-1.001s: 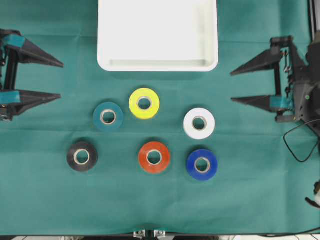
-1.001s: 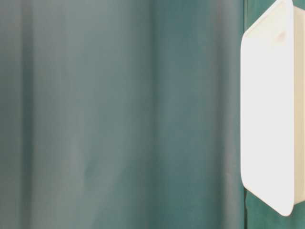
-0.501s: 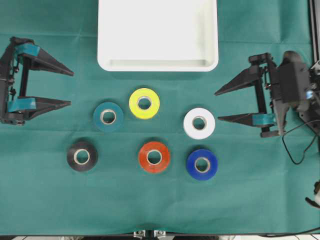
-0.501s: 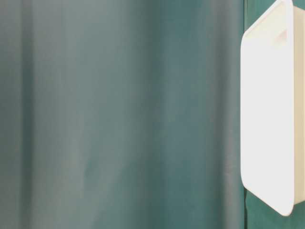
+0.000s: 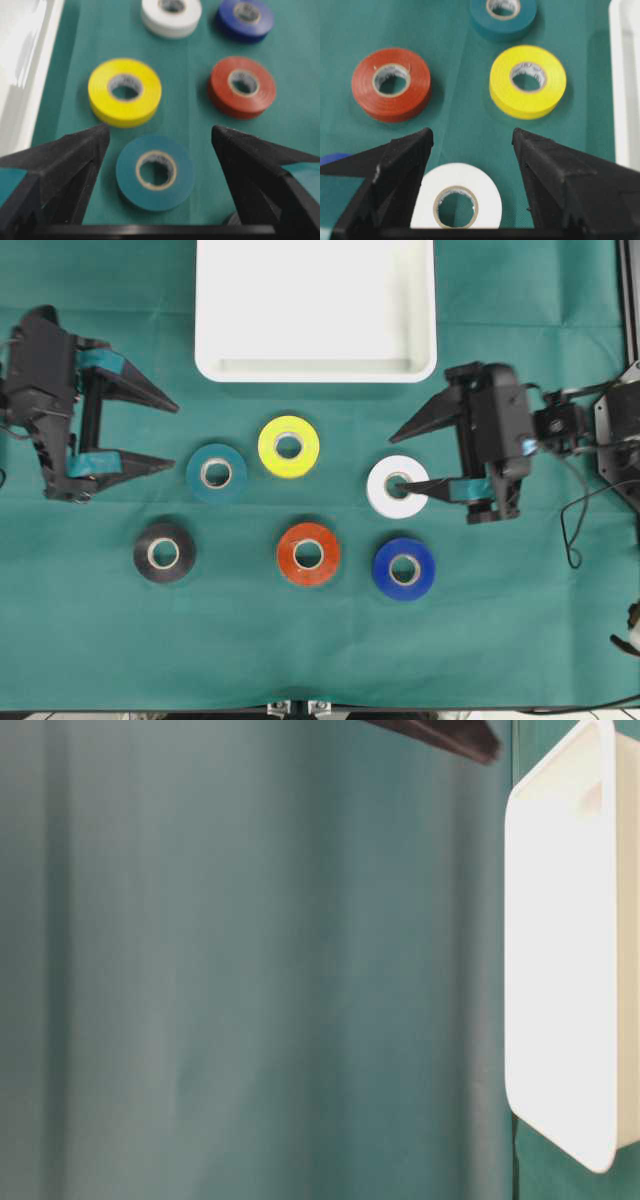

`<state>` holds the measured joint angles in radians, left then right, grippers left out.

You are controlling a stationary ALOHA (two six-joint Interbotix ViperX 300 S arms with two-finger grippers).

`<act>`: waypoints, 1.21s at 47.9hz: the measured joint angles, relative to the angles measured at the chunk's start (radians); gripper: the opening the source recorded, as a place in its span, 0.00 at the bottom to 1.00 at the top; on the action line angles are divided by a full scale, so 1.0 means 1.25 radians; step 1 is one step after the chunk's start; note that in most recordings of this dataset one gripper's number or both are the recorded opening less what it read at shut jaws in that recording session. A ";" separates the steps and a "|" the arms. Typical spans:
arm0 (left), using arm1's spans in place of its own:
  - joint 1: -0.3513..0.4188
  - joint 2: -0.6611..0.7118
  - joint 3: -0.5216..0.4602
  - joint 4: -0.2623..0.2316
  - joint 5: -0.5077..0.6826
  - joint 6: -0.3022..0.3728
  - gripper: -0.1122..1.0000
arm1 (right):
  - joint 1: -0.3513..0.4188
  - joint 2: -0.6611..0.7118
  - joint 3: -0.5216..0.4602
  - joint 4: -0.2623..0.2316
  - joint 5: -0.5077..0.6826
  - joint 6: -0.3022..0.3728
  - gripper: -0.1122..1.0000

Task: Put the tape alternately from left to right into the white case.
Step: 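Lower the right gripper over the blue tape roll and grasp it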

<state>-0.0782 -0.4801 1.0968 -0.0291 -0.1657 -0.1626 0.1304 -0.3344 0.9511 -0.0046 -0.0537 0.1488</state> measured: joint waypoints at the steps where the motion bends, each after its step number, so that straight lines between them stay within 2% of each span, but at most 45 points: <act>1: -0.001 0.010 -0.005 0.000 0.006 -0.002 0.67 | -0.001 0.009 -0.004 0.000 0.006 0.000 0.78; 17: -0.001 0.098 -0.054 0.000 0.047 -0.002 0.67 | 0.000 0.119 -0.075 0.000 0.063 0.001 0.78; 34: -0.001 0.104 -0.056 0.001 0.049 -0.002 0.67 | 0.009 0.128 -0.080 0.000 0.064 0.004 0.78; 58: -0.001 0.107 -0.056 0.000 0.049 -0.002 0.67 | 0.140 0.128 -0.077 0.000 0.065 0.020 0.78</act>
<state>-0.0798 -0.3467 1.0262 -0.0291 -0.1043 -0.1657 0.3053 -0.1749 0.8544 -0.0046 0.0276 0.1733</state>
